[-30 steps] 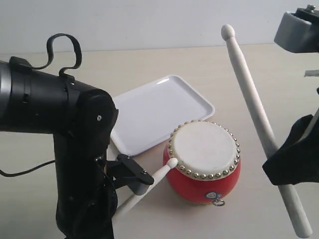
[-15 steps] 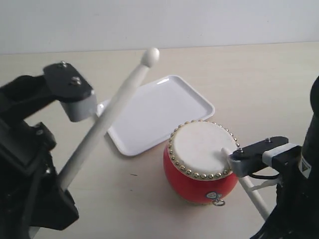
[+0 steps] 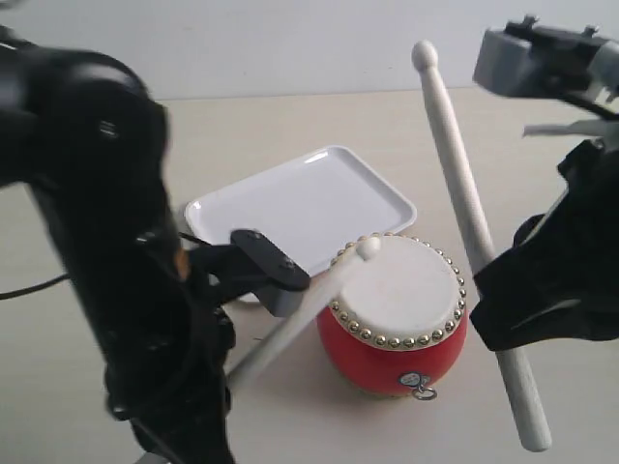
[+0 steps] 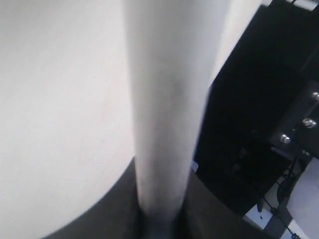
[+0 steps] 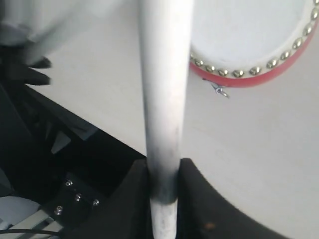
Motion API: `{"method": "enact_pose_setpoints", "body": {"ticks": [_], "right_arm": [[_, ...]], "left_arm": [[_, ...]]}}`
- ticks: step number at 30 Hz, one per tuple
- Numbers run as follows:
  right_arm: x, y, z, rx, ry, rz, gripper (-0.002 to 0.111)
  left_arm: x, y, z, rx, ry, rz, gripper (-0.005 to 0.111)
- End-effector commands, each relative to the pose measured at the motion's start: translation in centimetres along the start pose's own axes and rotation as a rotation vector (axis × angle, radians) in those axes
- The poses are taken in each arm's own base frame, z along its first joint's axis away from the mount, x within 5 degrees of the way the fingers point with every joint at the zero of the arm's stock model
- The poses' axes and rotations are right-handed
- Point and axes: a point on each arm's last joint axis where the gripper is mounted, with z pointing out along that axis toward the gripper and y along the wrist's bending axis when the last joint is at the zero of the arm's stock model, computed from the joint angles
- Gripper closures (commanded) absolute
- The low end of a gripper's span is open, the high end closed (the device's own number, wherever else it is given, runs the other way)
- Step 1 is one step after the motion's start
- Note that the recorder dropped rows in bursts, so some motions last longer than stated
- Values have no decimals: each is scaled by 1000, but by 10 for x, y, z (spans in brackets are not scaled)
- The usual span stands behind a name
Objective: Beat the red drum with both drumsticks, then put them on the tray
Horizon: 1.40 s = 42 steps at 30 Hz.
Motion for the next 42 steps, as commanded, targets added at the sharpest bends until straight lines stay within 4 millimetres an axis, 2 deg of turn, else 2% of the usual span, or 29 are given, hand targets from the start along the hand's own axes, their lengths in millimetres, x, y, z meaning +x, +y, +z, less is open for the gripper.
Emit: {"method": "enact_pose_setpoints", "body": {"ticks": [1, 4, 6, 9, 12, 15, 18, 22, 26, 29, 33, 38, 42], "right_arm": [[2, 2, -11, -5, -42, -6, 108], [2, 2, -11, -5, -42, -6, 108], [2, 0, -10, 9, -42, -10, 108], [2, -7, -3, 68, -23, -20, 108], [5, -13, 12, 96, 38, -10, 108], [14, -24, 42, 133, 172, 20, 108], [29, -39, 81, 186, 366, 49, 108], [45, -55, 122, 232, 612, 66, 108], [42, -58, 136, 238, 689, 55, 108], [38, -54, 126, 225, 625, 40, 108], [35, -42, 93, 178, 440, 23, 108], [42, -27, 45, 77, 191, 17, 108], [52, -21, 20, 31, 63, 12, 108]], "left_arm": [[-33, 20, 39, 14, 142, -4, 107], [-36, 22, 42, 8, 151, -3, 107], [-33, 19, 32, -4, 120, 9, 107], [-24, 13, 5, -68, 46, 16, 107], [-9, 2, -29, -124, -67, 26, 107], [16, -12, -65, -164, -203, 47, 107], [40, -22, -86, -188, -295, 47, 107], [63, -30, -101, -209, -379, 19, 107], [70, -34, -108, -207, -416, -4, 107], [65, -30, -101, -203, -381, -10, 107], [42, -18, -76, -190, -259, -14, 107], [1, 7, -15, -134, -5, -5, 107], [-17, 26, 39, -76, 187, -16, 107]]}}
